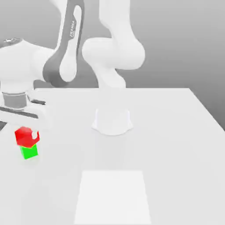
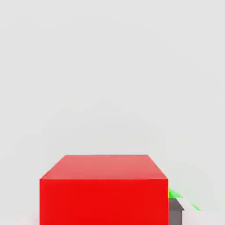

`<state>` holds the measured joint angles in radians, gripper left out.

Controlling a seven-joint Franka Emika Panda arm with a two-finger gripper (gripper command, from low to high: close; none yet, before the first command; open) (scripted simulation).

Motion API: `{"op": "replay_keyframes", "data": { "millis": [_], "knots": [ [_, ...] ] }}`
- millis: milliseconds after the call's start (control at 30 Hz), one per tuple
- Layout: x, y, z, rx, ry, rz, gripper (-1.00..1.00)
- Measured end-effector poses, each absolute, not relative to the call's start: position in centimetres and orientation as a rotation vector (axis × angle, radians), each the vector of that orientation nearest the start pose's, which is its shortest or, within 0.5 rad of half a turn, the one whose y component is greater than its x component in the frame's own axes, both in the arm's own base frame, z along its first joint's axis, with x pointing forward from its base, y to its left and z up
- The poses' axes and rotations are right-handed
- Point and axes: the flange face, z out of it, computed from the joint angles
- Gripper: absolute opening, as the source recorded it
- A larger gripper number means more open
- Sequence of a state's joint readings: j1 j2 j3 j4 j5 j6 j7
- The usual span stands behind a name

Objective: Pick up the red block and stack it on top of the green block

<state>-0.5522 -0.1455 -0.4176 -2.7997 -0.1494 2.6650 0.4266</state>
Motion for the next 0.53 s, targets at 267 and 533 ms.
{"op": "replay_keyframes", "data": {
  "millis": [267, 533],
  "knots": [
    [20.0, -31.3, 21.2, -2.435, 1.887, 0.02, -1.0],
    [19.4, -31.5, 18.2, -2.455, 1.922, 0.009, -1.0]
  ]
}}
